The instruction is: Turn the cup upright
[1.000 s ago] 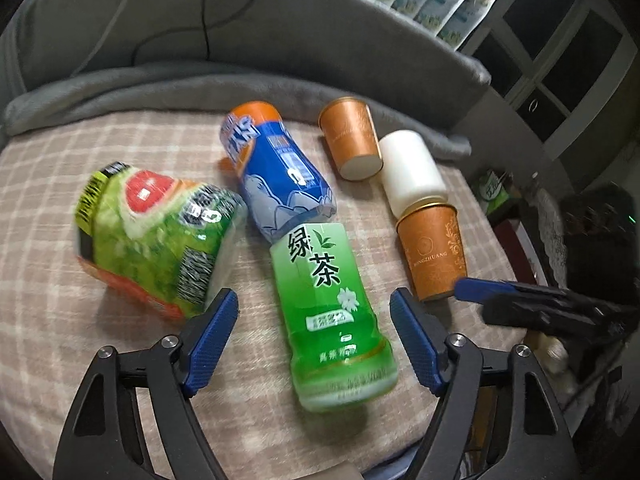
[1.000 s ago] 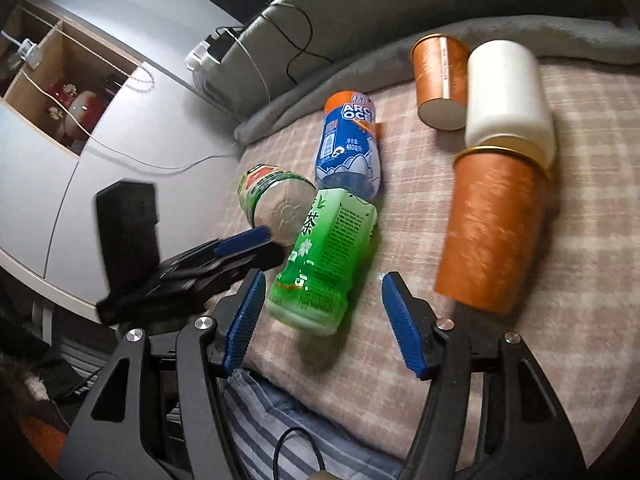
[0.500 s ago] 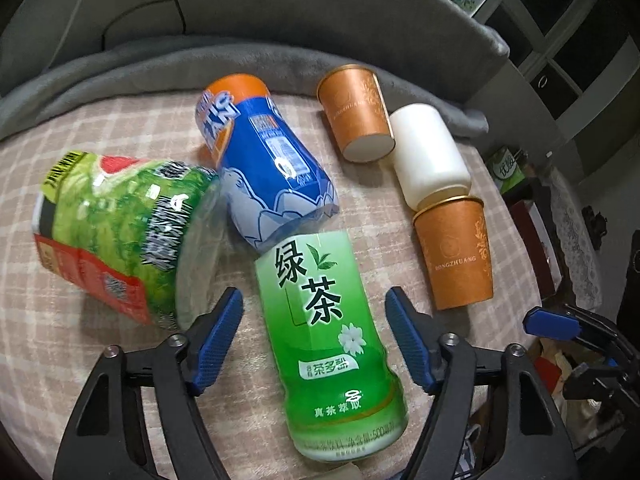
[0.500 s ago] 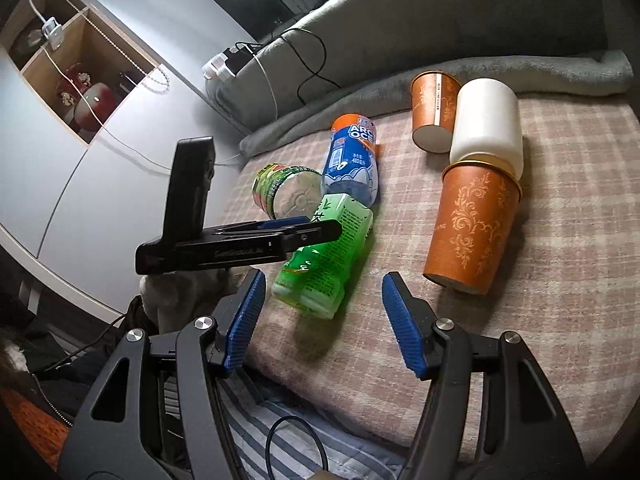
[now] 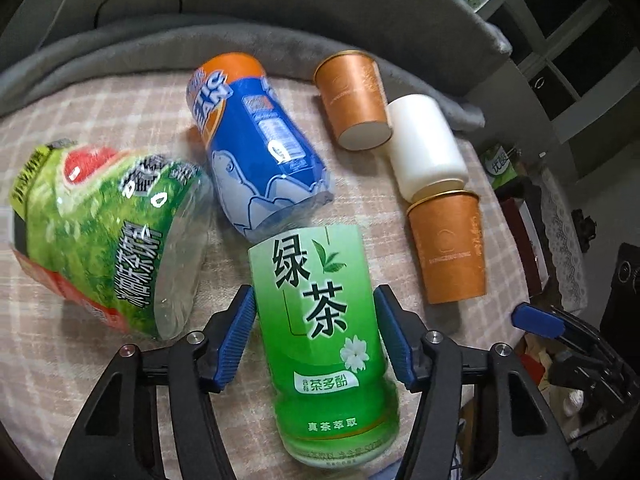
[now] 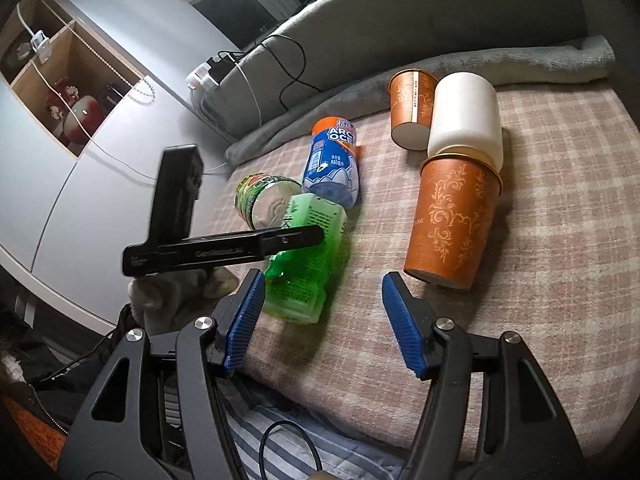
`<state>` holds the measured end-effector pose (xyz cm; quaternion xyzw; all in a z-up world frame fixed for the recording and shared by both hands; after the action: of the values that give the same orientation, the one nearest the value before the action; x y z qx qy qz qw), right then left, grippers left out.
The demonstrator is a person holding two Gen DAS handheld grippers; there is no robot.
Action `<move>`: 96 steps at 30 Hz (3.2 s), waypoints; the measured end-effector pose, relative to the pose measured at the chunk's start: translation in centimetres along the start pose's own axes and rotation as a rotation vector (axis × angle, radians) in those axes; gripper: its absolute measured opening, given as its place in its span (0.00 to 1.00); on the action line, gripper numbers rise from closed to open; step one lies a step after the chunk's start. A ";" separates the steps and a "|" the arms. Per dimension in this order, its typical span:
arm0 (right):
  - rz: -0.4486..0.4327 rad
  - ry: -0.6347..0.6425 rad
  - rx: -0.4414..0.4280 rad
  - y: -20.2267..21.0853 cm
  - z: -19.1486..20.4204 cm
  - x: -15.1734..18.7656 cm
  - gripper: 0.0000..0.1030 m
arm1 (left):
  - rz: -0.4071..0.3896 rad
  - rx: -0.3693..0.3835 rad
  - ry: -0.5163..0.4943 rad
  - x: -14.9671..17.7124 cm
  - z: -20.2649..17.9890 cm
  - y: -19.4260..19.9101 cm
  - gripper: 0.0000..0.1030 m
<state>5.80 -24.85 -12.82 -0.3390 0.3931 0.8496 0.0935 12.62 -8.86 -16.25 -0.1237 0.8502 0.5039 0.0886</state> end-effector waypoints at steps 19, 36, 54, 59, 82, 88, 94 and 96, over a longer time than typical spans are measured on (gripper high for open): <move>-0.012 0.010 0.032 0.2 0.4 0.0 0.62 | -0.216 -0.025 -0.117 0.5 -3.2 3.6 0.55; -0.035 0.020 0.076 1.1 0.3 -0.1 0.62 | -0.336 -0.064 -0.172 0.0 -4.4 3.7 0.55; -0.041 0.022 0.085 1.3 0.4 -0.3 0.62 | -0.377 -0.118 -0.234 0.1 -4.8 2.6 0.54; -0.046 0.020 0.089 1.6 0.2 -0.3 0.62 | -0.375 -0.122 -0.250 0.4 -5.1 2.5 0.55; -0.092 0.068 0.168 2.4 0.8 -1.2 0.62 | -0.361 -0.098 -0.247 1.4 -5.2 3.5 0.63; -0.132 0.091 0.232 2.9 0.7 -1.8 0.62 | -0.382 -0.090 -0.239 1.7 -5.2 4.7 0.64; -0.169 0.147 0.306 3.2 1.4 -2.5 0.71 | -0.414 -0.086 -0.229 2.0 -5.0 6.0 0.66; -0.178 0.164 0.332 3.3 1.6 -2.7 0.72 | -0.428 -0.085 -0.223 2.1 -4.9 6.5 0.68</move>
<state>5.66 -25.59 -8.35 -0.4205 0.5026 0.7309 0.1907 8.54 -10.41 -9.06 -0.2480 0.7677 0.5196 0.2814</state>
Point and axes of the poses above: each gripper's, at about its wrist camera, not at the fingertips, and y roughly against the way its jaws point, z to its left, x to its underside, the point moved 7 cm from there along -y, roughly the way its jaws point, and after that the axes turned 14 degrees about y, right-handed, at the moved point
